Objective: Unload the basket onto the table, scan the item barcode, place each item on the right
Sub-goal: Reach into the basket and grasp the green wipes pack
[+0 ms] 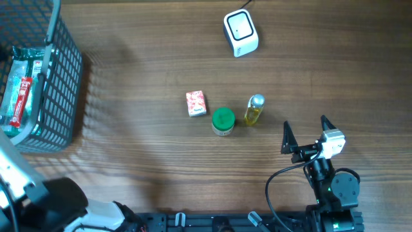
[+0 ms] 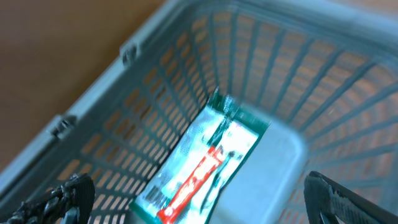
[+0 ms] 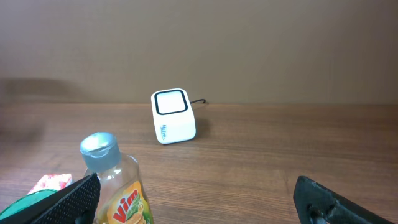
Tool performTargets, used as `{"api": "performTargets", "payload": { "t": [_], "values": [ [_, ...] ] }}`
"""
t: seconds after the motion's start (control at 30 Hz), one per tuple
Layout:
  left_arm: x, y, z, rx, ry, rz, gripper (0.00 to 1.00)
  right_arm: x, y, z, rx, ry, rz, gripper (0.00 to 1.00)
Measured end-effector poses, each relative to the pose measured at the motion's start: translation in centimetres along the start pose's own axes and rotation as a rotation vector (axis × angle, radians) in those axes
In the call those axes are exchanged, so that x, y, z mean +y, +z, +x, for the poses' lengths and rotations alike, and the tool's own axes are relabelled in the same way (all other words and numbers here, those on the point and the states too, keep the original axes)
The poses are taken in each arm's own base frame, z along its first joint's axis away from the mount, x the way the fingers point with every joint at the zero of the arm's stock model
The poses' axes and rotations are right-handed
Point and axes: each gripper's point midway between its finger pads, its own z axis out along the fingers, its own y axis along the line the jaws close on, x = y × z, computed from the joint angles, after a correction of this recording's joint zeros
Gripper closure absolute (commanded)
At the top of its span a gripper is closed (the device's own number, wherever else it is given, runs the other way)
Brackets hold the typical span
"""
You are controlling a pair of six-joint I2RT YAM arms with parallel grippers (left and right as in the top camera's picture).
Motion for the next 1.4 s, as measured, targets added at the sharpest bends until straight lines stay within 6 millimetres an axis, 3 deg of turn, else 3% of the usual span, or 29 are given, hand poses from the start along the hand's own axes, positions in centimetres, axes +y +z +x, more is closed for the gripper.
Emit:
{"api": "performTargets", "payload": {
  "t": [0.1,0.23,0.43,0.67,0.93,1.17,1.3,1.4],
  "values": [
    [0.8,2.9,1.9,0.079,0.016,0.003,0.00,0.0,0.0,0.0,0.000,0.000,0.000,0.00],
    [0.3,7.2,5.1,0.202,0.090,0.039,0.00,0.0,0.0,0.0,0.000,0.000,0.000,0.00],
    [-1.0,13.8,12.1,0.432,0.232,0.125,0.00,0.0,0.0,0.0,0.000,0.000,0.000,0.00],
    [-1.8,17.6,16.9,0.555,0.390,0.208,0.00,0.0,0.0,0.0,0.000,0.000,0.000,0.00],
    [-1.5,19.5,17.6,0.540,0.470,0.216,0.00,0.0,0.0,0.0,0.000,0.000,0.000,0.00],
    [-1.8,21.6,20.2,0.588,0.500,0.242,0.00,0.0,0.0,0.0,0.000,0.000,0.000,0.00],
    [-1.2,21.7,20.3,0.587,0.493,0.232,0.18,0.0,0.0,0.0,0.000,0.000,0.000,0.00],
    [-0.2,22.1,20.4,0.582,0.463,0.213,0.46,0.0,0.0,0.0,0.000,0.000,0.000,0.00]
  ]
}}
